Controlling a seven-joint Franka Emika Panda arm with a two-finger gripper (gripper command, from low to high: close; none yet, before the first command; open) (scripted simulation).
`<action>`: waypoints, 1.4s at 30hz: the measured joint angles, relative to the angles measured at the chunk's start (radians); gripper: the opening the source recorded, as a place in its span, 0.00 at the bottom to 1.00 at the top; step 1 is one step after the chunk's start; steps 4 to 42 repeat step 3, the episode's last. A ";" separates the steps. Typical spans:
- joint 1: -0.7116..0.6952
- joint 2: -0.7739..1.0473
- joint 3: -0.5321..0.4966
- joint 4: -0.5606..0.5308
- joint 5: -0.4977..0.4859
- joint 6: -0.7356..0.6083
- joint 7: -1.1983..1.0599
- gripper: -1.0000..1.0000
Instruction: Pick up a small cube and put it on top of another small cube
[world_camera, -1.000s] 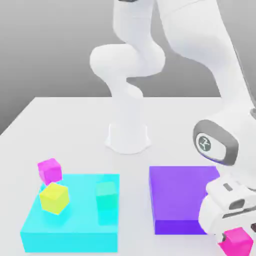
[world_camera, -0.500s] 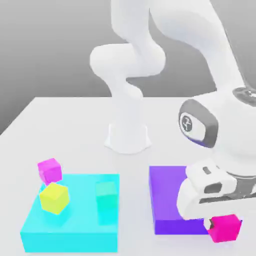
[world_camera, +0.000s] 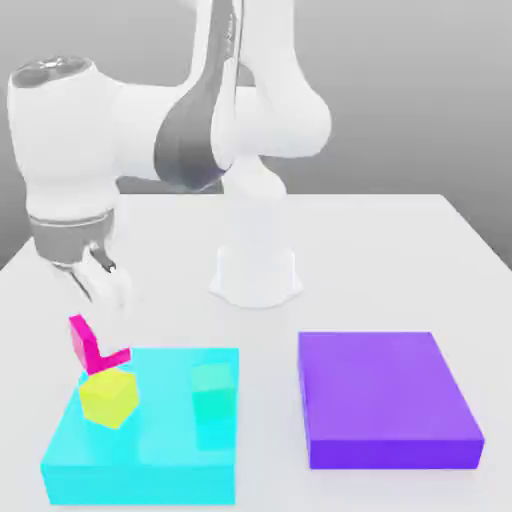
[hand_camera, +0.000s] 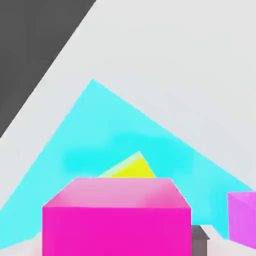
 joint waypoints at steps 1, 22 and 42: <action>0.000 0.000 0.000 0.000 0.000 0.000 0.000 1.00; 0.000 0.000 0.000 0.000 0.000 0.000 0.000 1.00; 0.000 0.000 0.000 0.000 0.000 0.000 0.000 1.00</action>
